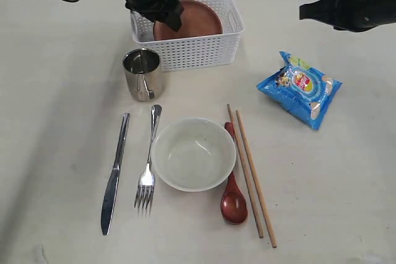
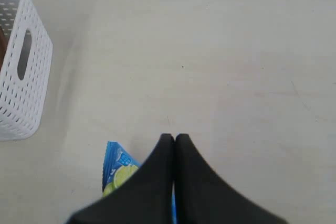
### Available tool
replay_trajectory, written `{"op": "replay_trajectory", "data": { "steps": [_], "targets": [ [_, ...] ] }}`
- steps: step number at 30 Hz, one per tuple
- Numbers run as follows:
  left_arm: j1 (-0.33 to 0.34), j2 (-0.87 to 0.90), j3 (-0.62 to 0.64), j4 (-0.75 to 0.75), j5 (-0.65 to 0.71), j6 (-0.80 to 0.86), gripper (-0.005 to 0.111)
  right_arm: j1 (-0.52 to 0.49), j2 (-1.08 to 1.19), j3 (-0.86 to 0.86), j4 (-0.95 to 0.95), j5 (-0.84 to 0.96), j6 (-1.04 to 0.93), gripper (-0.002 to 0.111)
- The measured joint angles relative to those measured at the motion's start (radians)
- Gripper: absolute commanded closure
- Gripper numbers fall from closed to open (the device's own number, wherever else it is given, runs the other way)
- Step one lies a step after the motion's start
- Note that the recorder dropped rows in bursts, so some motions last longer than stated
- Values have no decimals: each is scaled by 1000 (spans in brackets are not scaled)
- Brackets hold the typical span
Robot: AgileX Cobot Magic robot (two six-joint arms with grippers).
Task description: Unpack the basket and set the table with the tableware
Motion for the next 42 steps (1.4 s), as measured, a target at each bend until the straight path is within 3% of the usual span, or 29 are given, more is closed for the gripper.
{"op": "replay_trajectory", "data": {
  "steps": [10, 12, 19, 20, 31, 42],
  "targets": [
    [-26, 51, -10, 12, -59, 4, 45, 0, 0, 0, 0, -8, -6, 109],
    [-26, 51, -10, 9, -63, 2, 54, 0, 0, 0, 0, -10, -8, 109],
    [-26, 46, -45, -40, -65, -23, 104, 0, 0, 0, 0, -12, -12, 109],
    [-26, 44, -54, -50, -65, -25, 106, 0, 0, 0, 0, -12, -13, 109],
    [-28, 36, -145, -64, -28, -38, 107, 0, 0, 0, 0, -15, -14, 109],
    [-28, -130, -147, -24, 58, -37, 107, 0, -16, 0, 0, -27, -17, 106]
  ]
}}
